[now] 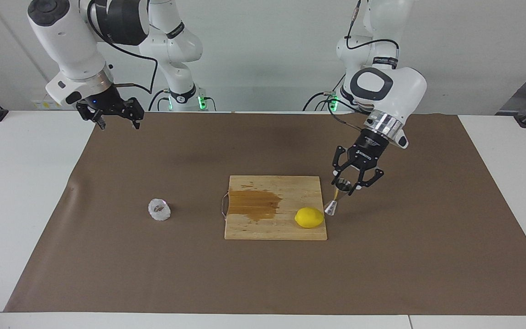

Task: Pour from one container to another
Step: 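Lift the metal cup with the left gripper and carry it over the board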

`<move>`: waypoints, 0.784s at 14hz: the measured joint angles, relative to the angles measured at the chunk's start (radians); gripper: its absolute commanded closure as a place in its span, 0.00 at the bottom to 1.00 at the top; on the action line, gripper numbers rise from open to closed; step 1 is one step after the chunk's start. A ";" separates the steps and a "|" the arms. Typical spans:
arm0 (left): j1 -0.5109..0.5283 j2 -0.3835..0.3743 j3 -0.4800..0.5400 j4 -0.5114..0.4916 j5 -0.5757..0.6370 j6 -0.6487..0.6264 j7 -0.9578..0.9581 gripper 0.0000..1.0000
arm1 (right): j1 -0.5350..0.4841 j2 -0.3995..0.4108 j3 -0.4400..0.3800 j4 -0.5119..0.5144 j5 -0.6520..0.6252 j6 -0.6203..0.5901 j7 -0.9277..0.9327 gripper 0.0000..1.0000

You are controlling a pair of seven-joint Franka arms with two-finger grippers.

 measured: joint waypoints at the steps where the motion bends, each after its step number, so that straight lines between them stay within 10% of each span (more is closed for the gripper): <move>1: -0.006 0.001 0.001 0.012 0.015 -0.030 0.000 1.00 | 0.000 0.000 0.000 0.000 0.000 0.000 0.000 0.00; 11: -0.123 0.091 -0.006 0.082 0.091 0.048 0.002 1.00 | 0.000 0.000 0.000 0.000 0.000 0.000 0.000 0.00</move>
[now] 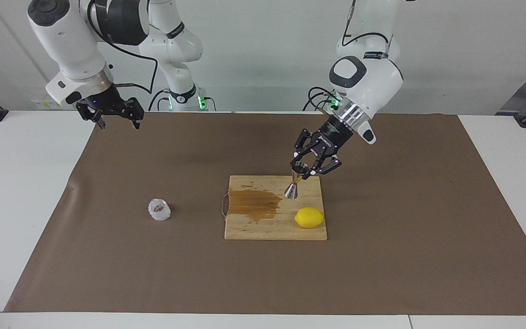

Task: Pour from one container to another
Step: 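Lift the metal cup with the left gripper and carry it over the board, then lower the metal cup onto the board beside its metal handle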

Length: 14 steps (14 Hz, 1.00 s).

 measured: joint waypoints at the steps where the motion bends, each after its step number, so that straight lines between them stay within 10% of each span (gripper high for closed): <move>1: -0.029 0.031 -0.003 0.001 0.000 0.062 0.000 1.00 | 0.000 0.000 0.000 0.000 0.000 0.000 0.000 0.00; 14: -0.162 0.220 -0.040 0.084 -0.004 0.237 -0.049 1.00 | 0.000 0.000 0.000 0.000 0.000 0.000 0.000 0.00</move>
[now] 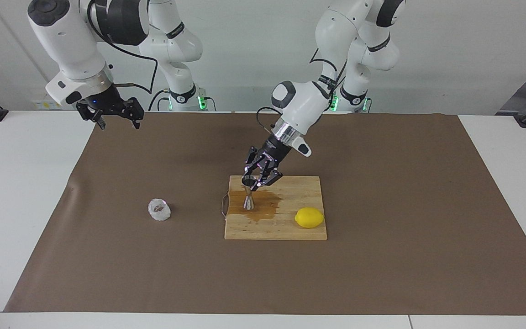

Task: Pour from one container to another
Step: 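Lower the metal cup onto the board beside its metal handle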

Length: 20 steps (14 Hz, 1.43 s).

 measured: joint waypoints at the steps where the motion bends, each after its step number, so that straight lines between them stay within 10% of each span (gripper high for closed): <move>1: -0.005 0.003 0.000 0.000 0.000 0.000 -0.001 1.00 | 0.000 0.000 0.000 0.000 0.000 0.000 0.000 0.00; 12: -0.040 0.015 -0.001 -0.020 0.000 -0.010 -0.002 0.83 | 0.000 0.000 0.000 0.000 0.000 0.000 0.000 0.00; 15: -0.040 0.015 -0.001 -0.020 0.000 -0.011 -0.001 0.67 | 0.000 0.000 0.000 0.000 0.000 0.000 0.000 0.00; 20: -0.040 0.015 0.000 -0.020 0.000 -0.011 0.001 0.00 | 0.000 0.000 0.000 0.000 0.000 0.000 0.000 0.00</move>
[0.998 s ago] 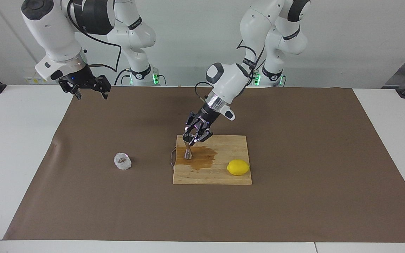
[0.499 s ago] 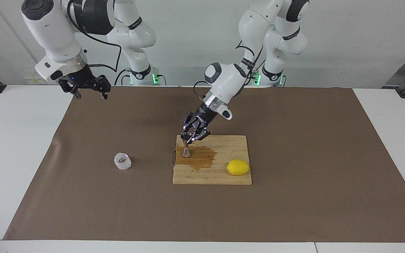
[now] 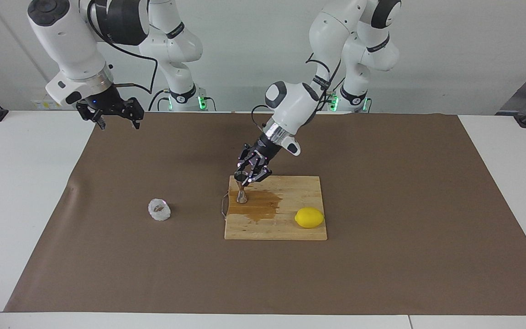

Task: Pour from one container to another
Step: 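Lower the metal cup onto the board beside its metal handle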

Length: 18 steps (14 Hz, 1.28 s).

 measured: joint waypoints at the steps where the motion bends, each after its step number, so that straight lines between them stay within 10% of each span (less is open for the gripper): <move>1: 0.000 0.000 0.001 0.000 0.000 0.000 0.000 0.00 | 0.000 0.000 0.000 0.000 0.000 0.000 0.000 0.00; 18: 0.028 -0.081 0.029 0.006 0.046 -0.159 0.009 0.00 | 0.000 0.000 0.000 0.000 0.000 0.000 0.000 0.00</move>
